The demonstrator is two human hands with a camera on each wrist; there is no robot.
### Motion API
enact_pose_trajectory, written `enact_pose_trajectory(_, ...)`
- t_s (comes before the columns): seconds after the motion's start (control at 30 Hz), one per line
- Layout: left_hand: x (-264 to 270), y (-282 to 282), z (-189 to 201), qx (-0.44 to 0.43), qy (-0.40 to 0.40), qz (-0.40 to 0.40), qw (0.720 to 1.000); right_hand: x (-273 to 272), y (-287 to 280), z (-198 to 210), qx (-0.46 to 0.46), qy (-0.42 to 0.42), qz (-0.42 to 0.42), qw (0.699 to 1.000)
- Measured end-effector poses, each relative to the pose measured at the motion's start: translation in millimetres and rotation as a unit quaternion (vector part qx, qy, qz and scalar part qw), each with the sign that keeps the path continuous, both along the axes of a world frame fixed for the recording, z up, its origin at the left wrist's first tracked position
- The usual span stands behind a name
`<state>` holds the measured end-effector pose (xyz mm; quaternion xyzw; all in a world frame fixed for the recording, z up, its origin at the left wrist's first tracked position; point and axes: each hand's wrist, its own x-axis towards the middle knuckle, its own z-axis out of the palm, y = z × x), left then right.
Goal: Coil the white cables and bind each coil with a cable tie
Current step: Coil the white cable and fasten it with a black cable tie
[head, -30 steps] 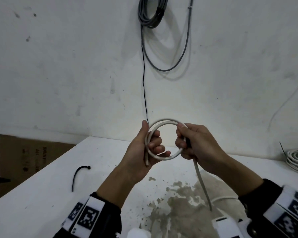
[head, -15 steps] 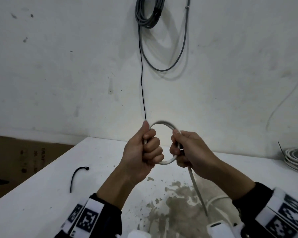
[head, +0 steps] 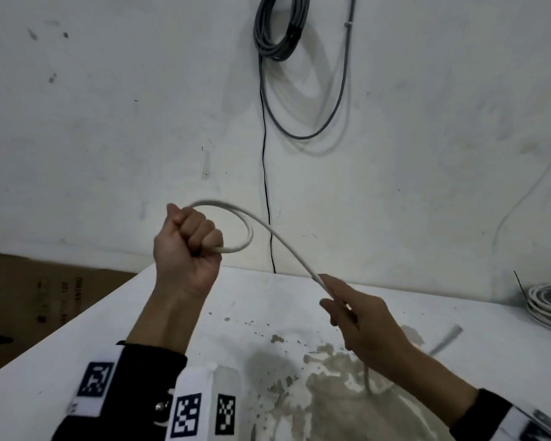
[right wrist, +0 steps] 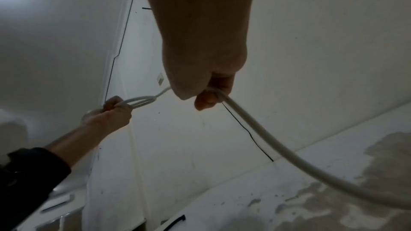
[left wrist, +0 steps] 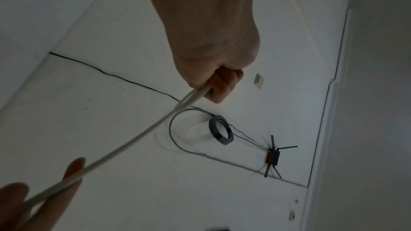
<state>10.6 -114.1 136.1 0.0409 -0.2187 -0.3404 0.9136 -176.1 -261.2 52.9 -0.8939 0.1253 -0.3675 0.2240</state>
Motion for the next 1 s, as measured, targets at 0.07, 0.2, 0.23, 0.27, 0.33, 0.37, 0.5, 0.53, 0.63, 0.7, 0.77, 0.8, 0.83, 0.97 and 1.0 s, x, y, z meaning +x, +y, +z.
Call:
enact_pose_trajectory(0.07, -10.6, -3.6, 5.0, 0.041, -0.045, 0.062, 0.996, 5.1, 0.9, -3.5, -0.125, 0.006, -0.025, 0.992)
enact_pose_trajectory(0.2, -30.5, -14.6, -3.6, 0.15, -0.206, 0.205, 0.945, 16.1, 11.1, 8.0, -0.276, 0.027, -0.025, 0.96)
enact_pose_trajectory(0.23, -35.0, -16.4, -8.8, 0.184, -0.277, 0.249, 0.91, 18.3, 13.3, 12.2, -0.302, 0.02, -0.017, 0.953)
enact_pose_trajectory(0.27, -39.6, -18.1, -13.8, 0.215, -0.356, 0.289, 0.862, 19.7, 15.4, 16.6, -0.325, 0.015, -0.007, 0.946)
enact_pose_trajectory(0.33, -45.6, -21.1, -25.6, 0.257, -0.496, 0.324, 0.764, 21.6, 18.3, 25.5, -0.36, 0.011, 0.014, 0.933)
enact_pose_trajectory(0.37, -46.3, -22.7, -31.7, 0.285, -0.549, 0.326, 0.715, 22.0, 19.1, 29.6, -0.37, 0.013, 0.027, 0.929)
enact_pose_trajectory(0.5, -36.4, -26.4, -49.0, 0.368, -0.712, 0.389, 0.455, 18.7, 19.6, 38.1, -0.371, 0.031, 0.053, 0.926)
enact_pose_trajectory(0.53, -32.7, -28.2, -52.4, 0.352, -0.741, 0.424, 0.384, 17.4, 18.7, 37.0, -0.365, 0.04, 0.049, 0.929)
enact_pose_trajectory(0.63, -31.3, -27.5, -50.4, 0.372, -0.77, 0.467, 0.224, 17.5, 6.4, 26.5, -0.397, 0.06, 0.027, 0.915)
enact_pose_trajectory(0.7, -24.4, -26.3, -47.8, 0.426, -0.762, 0.453, 0.182, 14.1, -10.2, 20.4, -0.426, 0.072, -0.007, 0.902)
enact_pose_trajectory(0.77, -11.7, -21.0, -47.2, 0.48, -0.747, 0.43, 0.162, 6.3, -30.9, 16.3, -0.447, 0.074, -0.047, 0.89)
enact_pose_trajectory(0.8, -6.8, -17.8, -48.2, 0.491, -0.744, 0.425, 0.159, 1.8, -38.9, 15.2, -0.452, 0.078, -0.061, 0.886)
enact_pose_trajectory(0.83, -3.5, -16.3, -51.6, 0.489, -0.749, 0.416, 0.165, -1.7, -45.0, 14.5, -0.453, 0.081, -0.074, 0.885)
enact_pose_trajectory(0.97, -11.2, -10.1, -57.3, 0.473, -0.801, 0.336, 0.148, 0.1, -49.6, 20.1, -0.396, 0.046, -0.134, 0.907)
enact_pose_trajectory(1.0, -15.0, -9.7, -56.0, 0.47, -0.813, 0.312, 0.145, 3.1, -49.6, 23.2, -0.378, 0.023, -0.142, 0.914)
